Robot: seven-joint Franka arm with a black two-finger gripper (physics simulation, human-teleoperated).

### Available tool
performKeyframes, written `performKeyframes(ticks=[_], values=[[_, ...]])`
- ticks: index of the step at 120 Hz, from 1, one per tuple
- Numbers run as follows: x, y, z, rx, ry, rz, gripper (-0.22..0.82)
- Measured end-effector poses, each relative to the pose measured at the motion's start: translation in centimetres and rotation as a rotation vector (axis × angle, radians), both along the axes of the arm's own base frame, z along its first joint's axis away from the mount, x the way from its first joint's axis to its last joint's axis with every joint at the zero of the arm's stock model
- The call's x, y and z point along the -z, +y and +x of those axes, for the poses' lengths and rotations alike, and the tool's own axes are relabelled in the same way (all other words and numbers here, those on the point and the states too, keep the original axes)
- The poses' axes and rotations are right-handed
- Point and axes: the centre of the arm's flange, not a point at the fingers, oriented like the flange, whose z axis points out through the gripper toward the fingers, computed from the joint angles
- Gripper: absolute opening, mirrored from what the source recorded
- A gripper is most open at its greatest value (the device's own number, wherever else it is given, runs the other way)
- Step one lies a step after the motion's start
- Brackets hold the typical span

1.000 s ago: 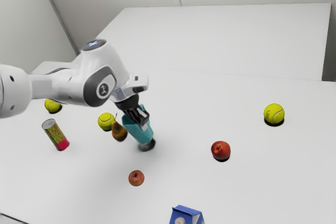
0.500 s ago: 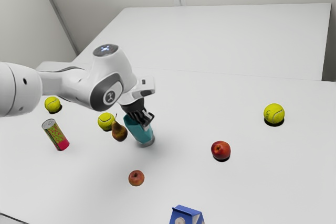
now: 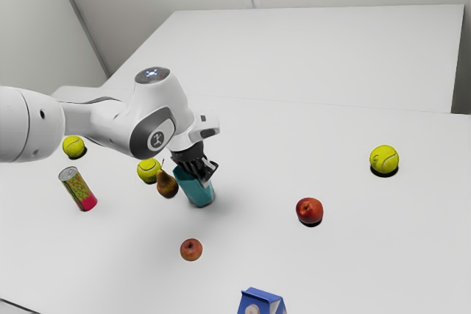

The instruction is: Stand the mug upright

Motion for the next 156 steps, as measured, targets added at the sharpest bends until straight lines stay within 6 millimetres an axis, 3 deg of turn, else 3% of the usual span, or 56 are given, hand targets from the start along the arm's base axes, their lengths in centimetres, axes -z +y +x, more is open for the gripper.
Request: performKeyframes(ticks=[54, 80, 118, 156], values=[[-2.0, -1.1, -0.2, -0.013, -0.038, -0.006, 0.14], [-5.2, -1.3, -0.1, -0.017, -0.097, -0.008, 0.22], [-14.5, -2.4, 2.4, -0.044, -0.075, -0.043, 0.47], [-25.2, -2.2, 2.7, -0.059, -0.024, -0.056, 0.56]])
